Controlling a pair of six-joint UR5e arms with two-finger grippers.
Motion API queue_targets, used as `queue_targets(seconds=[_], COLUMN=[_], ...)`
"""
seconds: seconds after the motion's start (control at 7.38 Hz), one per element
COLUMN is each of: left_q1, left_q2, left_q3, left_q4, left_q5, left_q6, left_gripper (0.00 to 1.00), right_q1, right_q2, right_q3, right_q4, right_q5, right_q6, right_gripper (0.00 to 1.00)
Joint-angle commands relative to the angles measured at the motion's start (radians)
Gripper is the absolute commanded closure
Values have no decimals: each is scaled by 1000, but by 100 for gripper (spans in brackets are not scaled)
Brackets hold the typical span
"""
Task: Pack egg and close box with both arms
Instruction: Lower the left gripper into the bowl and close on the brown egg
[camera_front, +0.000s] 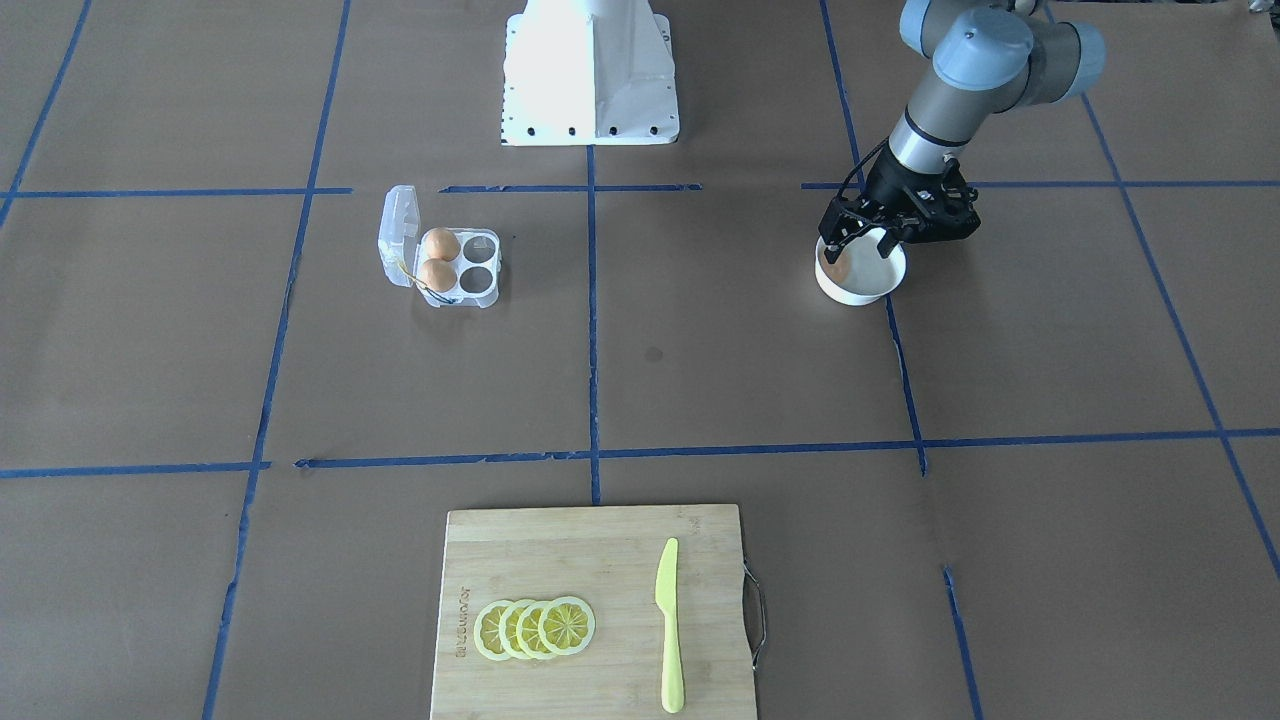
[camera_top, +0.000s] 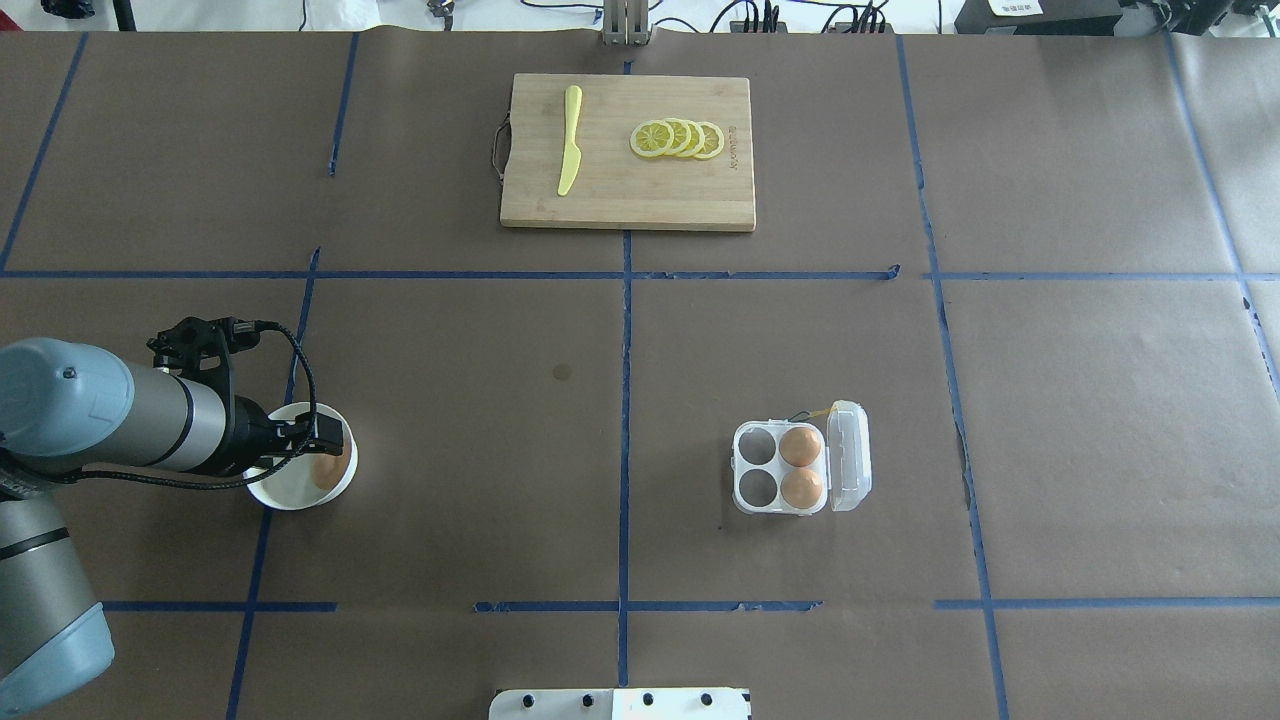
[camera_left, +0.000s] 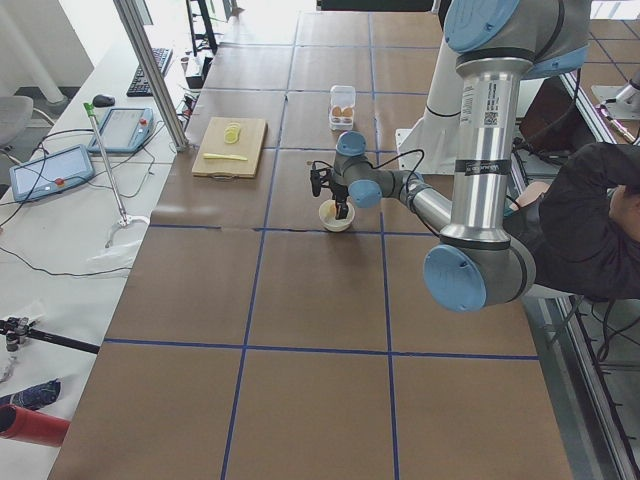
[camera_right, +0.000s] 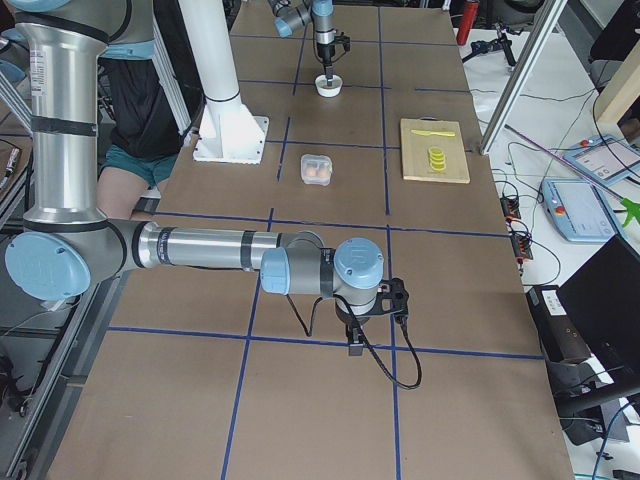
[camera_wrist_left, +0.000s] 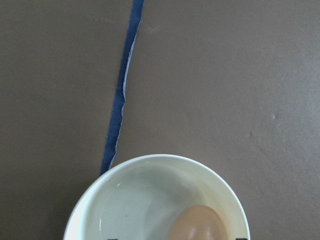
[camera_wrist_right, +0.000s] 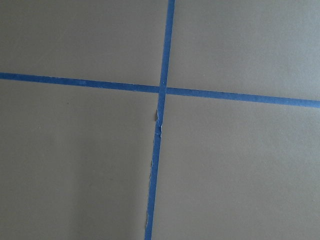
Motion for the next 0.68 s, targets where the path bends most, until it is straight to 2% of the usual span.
queue_targets(seconds=[0.0,0.54], left_q1=[16,23], left_q2=[-3,-15], left_q3=[15,30], left_q4=[0,1], left_q5=[0,0], left_q6=[0,0], left_gripper=[17,17], right_q1=[0,0], right_q2=[0,2], right_q3=[-4,-9], right_q4=[0,0], right_q5=[0,0], right_q6=[0,0], right_gripper=[0,0])
